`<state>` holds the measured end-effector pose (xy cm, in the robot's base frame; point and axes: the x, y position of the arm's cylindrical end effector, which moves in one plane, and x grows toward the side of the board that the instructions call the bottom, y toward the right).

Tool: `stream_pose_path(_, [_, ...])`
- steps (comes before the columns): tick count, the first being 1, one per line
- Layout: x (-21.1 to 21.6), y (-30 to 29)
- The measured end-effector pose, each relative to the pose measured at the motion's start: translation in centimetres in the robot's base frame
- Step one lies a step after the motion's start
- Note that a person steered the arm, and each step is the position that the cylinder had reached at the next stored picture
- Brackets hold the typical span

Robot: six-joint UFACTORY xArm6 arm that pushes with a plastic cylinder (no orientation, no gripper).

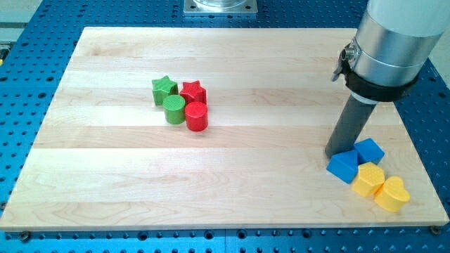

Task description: Push the red circle to the bottom right of the red star

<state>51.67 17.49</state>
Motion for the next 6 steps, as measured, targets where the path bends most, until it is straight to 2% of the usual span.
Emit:
stream_pose_path(1, [0.0,0.0])
stream_pose_path(2, [-0.4,-4.8])
stream_pose_path(3, [1.1,-12.6])
stream_pose_path(4, [5.9,-18.9])
stream_pose_path(5, [2.5,-29.9])
stream_pose_path(6, [-2.9,-32.2])
